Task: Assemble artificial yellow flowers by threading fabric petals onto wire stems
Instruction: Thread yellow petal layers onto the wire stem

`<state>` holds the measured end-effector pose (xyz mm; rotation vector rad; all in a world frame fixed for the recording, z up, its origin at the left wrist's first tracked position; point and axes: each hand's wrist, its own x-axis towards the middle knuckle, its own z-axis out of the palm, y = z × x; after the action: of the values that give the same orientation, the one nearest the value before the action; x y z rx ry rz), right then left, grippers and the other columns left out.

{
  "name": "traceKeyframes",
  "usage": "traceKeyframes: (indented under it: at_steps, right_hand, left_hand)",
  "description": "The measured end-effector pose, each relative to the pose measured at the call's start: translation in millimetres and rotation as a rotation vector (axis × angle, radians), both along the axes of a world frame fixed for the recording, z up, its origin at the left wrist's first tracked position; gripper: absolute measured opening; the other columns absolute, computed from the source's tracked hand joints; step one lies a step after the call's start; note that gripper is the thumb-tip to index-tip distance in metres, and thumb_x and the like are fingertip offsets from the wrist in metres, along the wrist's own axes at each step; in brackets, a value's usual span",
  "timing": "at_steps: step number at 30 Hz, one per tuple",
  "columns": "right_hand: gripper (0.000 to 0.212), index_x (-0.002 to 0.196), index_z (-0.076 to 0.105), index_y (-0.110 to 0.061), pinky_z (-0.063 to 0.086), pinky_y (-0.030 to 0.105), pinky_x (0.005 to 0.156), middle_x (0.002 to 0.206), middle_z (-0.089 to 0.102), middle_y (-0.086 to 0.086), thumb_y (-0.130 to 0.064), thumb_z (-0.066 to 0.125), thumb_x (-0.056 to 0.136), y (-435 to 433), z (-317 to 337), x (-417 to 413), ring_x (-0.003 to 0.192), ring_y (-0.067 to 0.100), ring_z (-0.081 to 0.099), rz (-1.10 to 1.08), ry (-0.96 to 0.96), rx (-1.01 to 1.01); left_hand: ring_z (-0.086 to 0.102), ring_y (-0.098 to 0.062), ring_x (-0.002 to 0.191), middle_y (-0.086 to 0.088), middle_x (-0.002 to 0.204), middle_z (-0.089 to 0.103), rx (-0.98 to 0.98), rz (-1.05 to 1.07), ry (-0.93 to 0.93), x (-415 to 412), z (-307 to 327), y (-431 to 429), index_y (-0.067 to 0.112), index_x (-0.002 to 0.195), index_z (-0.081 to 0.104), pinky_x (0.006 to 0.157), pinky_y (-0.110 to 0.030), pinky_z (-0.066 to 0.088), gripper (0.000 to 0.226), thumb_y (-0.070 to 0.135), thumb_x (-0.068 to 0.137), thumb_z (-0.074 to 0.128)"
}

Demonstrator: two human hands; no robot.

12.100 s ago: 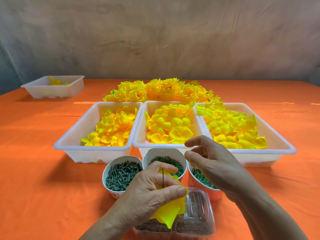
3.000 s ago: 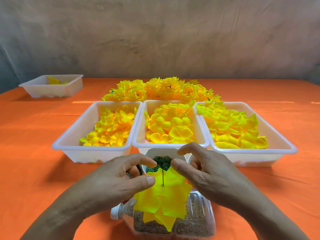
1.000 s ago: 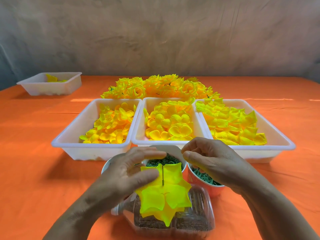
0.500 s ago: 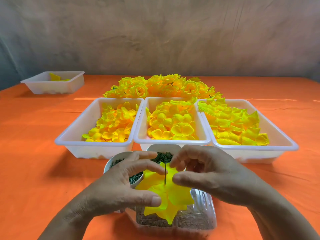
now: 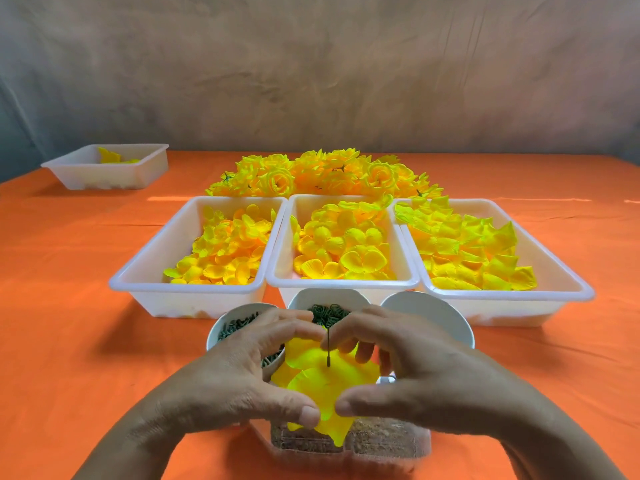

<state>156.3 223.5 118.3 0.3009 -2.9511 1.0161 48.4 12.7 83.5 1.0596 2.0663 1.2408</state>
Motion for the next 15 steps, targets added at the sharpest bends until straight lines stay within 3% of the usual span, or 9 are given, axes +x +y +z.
traceKeyframes:
  at_steps: [2, 5, 7, 9, 12, 15]
  right_hand:
    - [0.031, 0.104, 0.062, -0.042, 0.042, 0.012, 0.071, 0.098, 0.06, -0.026, -0.049, 0.073, 0.076, 8.5, 6.4, 1.6, 0.087, 0.0, 0.059, -0.042, 0.042, -0.126]
    - [0.018, 0.101, 0.068, -0.035, 0.049, 0.024, 0.072, 0.088, 0.067, -0.013, -0.037, 0.064, 0.084, 20.3, 13.1, 2.3, 0.078, 0.004, 0.064, -0.107, 0.098, -0.238]
    - [0.01, 0.097, 0.071, -0.03, 0.05, 0.028, 0.073, 0.085, 0.069, -0.007, -0.024, 0.065, 0.09, 25.0, 14.1, 1.2, 0.078, 0.009, 0.064, -0.134, 0.118, -0.301]
    - [0.011, 0.096, 0.072, -0.026, 0.052, 0.04, 0.078, 0.087, 0.07, -0.003, -0.019, 0.064, 0.091, 27.5, 13.3, -0.3, 0.083, 0.018, 0.065, -0.17, 0.119, -0.327]
    - [0.012, 0.094, 0.073, -0.025, 0.05, 0.042, 0.077, 0.085, 0.071, -0.003, -0.019, 0.063, 0.091, 29.6, 10.0, -3.7, 0.083, 0.019, 0.065, -0.206, 0.111, -0.333]
    - [0.012, 0.092, 0.073, -0.025, 0.049, 0.038, 0.074, 0.081, 0.071, -0.004, -0.018, 0.064, 0.091, 31.9, 5.9, -7.8, 0.079, 0.017, 0.064, -0.25, 0.125, -0.33]
  left_hand:
    - [0.044, 0.001, 0.134, 0.025, 0.138, 0.049, 0.081, 0.007, -0.003, -4.2, 6.8, -3.2, 0.047, 0.12, 0.064, 0.114, -0.04, 0.035, 0.076, 0.061, 0.049, 0.088]
    - [0.05, -0.007, 0.132, 0.021, 0.139, 0.053, 0.203, 0.047, -0.089, -7.6, 18.0, -5.8, 0.039, 0.119, 0.068, 0.114, -0.046, 0.036, 0.076, 0.071, 0.051, 0.083]
    - [0.051, -0.008, 0.131, 0.021, 0.138, 0.053, 0.219, 0.063, -0.042, -7.2, 22.1, -4.0, 0.039, 0.116, 0.07, 0.113, -0.047, 0.037, 0.071, 0.072, 0.054, 0.08]
    - [0.046, -0.002, 0.134, 0.025, 0.137, 0.051, 0.17, 0.067, 0.072, -3.5, 23.3, 1.0, 0.045, 0.114, 0.069, 0.114, -0.046, 0.034, 0.062, 0.073, 0.06, 0.076]
    - [0.039, 0.011, 0.132, 0.036, 0.136, 0.045, 0.042, 0.079, 0.262, 2.8, 17.6, 10.3, 0.058, 0.114, 0.063, 0.112, -0.034, 0.033, 0.054, 0.076, 0.063, 0.066]
    - [0.035, 0.017, 0.13, 0.043, 0.135, 0.04, 0.01, 0.075, 0.298, 8.9, 9.3, 18.8, 0.064, 0.109, 0.062, 0.105, -0.019, 0.03, 0.047, 0.079, 0.064, 0.061]
